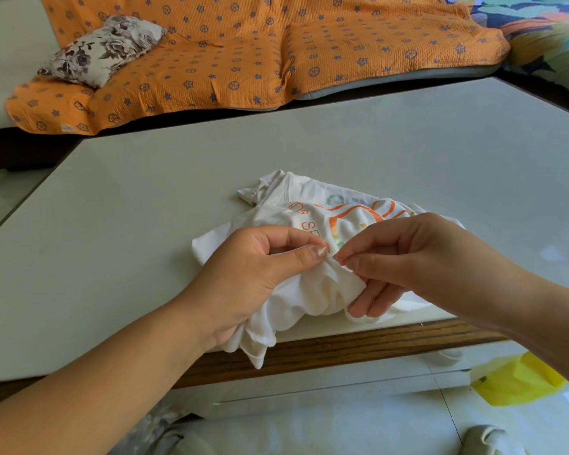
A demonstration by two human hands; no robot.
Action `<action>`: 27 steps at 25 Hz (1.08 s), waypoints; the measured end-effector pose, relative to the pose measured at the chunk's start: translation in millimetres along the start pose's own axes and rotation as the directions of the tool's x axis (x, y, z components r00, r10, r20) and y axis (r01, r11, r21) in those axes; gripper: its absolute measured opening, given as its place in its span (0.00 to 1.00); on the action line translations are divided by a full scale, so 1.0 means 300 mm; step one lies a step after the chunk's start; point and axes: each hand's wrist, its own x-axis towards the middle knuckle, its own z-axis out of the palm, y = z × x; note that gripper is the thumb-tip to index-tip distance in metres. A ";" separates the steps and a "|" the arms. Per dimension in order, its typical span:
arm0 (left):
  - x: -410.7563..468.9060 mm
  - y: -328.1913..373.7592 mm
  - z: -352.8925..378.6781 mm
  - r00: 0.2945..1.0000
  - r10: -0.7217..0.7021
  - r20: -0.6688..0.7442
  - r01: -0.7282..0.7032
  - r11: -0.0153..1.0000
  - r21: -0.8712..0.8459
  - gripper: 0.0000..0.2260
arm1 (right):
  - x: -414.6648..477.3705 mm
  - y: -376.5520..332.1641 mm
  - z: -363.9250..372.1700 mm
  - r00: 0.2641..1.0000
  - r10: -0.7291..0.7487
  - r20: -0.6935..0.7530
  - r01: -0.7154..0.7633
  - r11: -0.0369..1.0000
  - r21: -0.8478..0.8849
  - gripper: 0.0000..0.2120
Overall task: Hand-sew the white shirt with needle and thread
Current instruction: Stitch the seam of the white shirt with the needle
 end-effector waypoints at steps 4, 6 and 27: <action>0.000 0.007 0.000 0.996 -0.080 0.048 0.084 0.993 -0.081 0.07 | 0.007 0.010 -0.002 1.000 -0.016 0.020 0.016 1.000 0.004 0.07; -0.002 0.011 0.001 0.989 -0.125 0.080 0.134 0.982 -0.132 0.06 | 0.008 0.016 -0.001 0.999 -0.035 0.028 0.034 0.999 0.002 0.06; 0.022 -0.018 0.028 0.984 -0.176 0.031 0.178 0.964 -0.196 0.15 | 0.036 0.048 0.086 0.964 -0.226 -0.138 0.221 0.974 -0.049 0.06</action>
